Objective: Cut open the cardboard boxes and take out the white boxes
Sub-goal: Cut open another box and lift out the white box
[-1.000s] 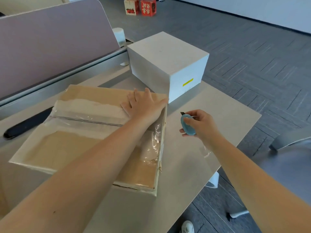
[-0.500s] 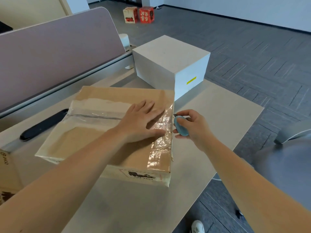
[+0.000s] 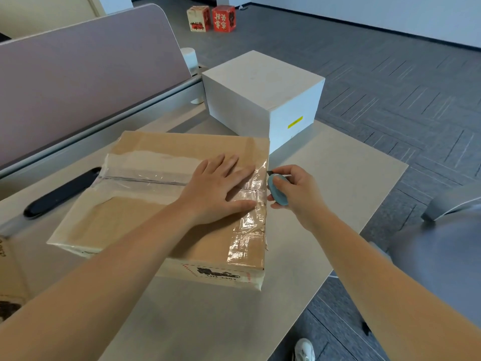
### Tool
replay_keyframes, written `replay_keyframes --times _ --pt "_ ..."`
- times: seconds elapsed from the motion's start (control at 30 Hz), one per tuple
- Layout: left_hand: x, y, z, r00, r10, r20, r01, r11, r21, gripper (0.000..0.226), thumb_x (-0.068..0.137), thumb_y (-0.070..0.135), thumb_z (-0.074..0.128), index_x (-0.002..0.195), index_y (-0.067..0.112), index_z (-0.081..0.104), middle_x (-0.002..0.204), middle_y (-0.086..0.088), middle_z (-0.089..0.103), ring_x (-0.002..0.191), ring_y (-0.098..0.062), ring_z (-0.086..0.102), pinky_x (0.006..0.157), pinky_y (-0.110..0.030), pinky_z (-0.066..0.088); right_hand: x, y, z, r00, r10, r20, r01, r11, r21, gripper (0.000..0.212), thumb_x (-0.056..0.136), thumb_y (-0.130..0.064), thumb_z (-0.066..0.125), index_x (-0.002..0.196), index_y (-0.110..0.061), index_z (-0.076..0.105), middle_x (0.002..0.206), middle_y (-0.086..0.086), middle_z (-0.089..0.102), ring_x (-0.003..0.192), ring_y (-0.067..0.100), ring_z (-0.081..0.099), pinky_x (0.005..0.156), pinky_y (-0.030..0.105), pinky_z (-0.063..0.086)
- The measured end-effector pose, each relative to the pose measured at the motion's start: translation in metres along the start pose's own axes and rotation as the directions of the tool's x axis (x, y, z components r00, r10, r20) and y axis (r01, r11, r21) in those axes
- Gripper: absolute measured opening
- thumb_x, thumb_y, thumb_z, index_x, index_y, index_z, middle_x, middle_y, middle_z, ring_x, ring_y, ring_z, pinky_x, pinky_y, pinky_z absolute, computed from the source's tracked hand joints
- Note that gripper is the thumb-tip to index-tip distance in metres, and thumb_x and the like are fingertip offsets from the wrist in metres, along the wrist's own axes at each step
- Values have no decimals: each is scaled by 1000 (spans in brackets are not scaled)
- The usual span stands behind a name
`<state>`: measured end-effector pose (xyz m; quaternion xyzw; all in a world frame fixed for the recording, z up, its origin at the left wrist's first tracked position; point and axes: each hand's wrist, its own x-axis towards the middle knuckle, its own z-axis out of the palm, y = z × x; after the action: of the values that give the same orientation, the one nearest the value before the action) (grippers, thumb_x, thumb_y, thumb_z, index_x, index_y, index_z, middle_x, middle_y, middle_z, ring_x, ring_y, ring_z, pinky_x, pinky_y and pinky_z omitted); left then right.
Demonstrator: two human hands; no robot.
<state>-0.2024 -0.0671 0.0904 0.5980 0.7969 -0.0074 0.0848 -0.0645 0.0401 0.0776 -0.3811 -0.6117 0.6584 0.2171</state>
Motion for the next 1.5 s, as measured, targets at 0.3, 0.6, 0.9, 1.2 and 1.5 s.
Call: replay_keyframes --times 0.3,0.6,0.9,1.2,1.5 --pt "1 -1 1 1000 -2 3 2 1000 -6 98 53 81 1 144 45 0 158 3 -4 144 -18 -7 114 -36 -3 1 0 0 999 -49 -2 49 998 -29 9 92 -4 47 97 -10 52 76 2 56 55 15 55 41 15 46" --pt "1 -2 4 1000 -5 -20 5 1000 -15 109 46 92 -8 144 45 2 158 3 -3 144 -19 -6 114 -36 -2 6 -3 -3 991 -119 56 128 970 -205 13 92 -4 46 90 -14 53 76 -2 52 58 14 53 37 12 37" --pt "1 -1 3 999 -3 -51 0 999 -52 103 52 90 5 144 44 10 157 3 3 144 -18 -3 112 -32 -1 0 6 -6 981 -144 129 163 975 -150 18 90 2 45 87 -14 52 75 -3 52 53 8 52 37 8 34" --pt "1 0 5 999 -8 -41 6 999 -51 99 55 88 4 144 45 8 158 4 0 144 -17 -6 112 -31 -3 0 11 -9 974 -98 203 102 995 -9 25 92 3 43 80 -17 52 68 6 52 38 4 49 36 17 35" --pt "1 -2 8 999 -9 -42 6 998 -58 99 55 89 6 144 46 8 157 5 -1 143 -15 -7 113 -34 -2 -7 14 -8 974 -94 205 100 995 -15 26 92 2 43 80 -20 50 72 3 50 39 -1 48 39 11 36"
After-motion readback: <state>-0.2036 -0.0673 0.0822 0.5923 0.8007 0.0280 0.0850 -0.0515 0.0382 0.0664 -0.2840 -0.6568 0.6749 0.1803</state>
